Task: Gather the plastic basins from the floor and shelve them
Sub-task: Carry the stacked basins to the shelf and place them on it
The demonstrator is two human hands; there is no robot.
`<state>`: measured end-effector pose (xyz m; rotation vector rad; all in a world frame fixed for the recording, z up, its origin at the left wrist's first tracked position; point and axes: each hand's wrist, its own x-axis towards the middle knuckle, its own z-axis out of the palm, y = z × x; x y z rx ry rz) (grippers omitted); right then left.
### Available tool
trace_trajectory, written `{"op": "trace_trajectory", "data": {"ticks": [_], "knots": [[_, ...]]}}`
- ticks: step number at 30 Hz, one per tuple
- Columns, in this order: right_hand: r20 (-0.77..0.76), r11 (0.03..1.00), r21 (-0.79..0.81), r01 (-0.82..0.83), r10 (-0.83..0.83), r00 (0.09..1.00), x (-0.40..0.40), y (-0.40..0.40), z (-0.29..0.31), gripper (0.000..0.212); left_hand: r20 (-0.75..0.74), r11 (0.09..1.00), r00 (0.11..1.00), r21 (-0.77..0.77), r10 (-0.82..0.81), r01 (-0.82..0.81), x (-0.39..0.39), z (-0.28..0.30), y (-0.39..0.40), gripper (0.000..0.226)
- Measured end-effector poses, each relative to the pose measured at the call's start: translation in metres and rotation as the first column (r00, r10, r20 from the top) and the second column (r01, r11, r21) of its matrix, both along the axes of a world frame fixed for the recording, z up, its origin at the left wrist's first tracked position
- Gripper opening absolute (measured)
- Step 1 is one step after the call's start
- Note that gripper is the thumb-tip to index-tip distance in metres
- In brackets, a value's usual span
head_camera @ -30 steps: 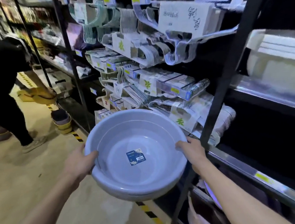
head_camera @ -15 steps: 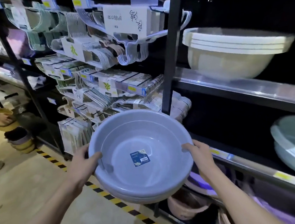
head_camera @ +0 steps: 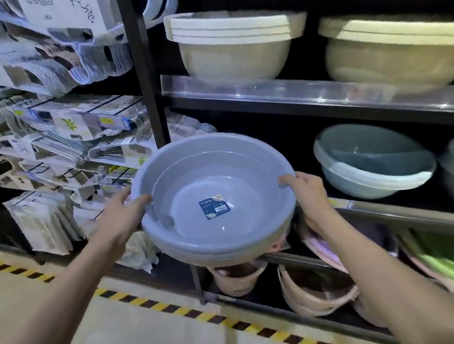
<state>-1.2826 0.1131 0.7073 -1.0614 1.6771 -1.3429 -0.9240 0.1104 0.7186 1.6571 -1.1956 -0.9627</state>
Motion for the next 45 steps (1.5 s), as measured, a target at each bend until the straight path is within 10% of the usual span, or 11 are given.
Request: {"op": "trace_trajectory", "data": {"ticks": [18,45], "knots": [[0.101,0.964,-0.037,0.264,-0.259,0.961,-0.088,-0.045,-0.014,0.018,-0.151,0.988,0.978,-0.076,-0.145,0.135,-0.108,-0.038,-0.121,0.006],[0.471,0.919,-0.124,0.373,-0.276,0.838,-0.077,-0.134,-0.023,0.024,-0.355,0.963,0.902,-0.195,-0.247,0.187,-0.140,-0.045,-0.218,0.027]]}}
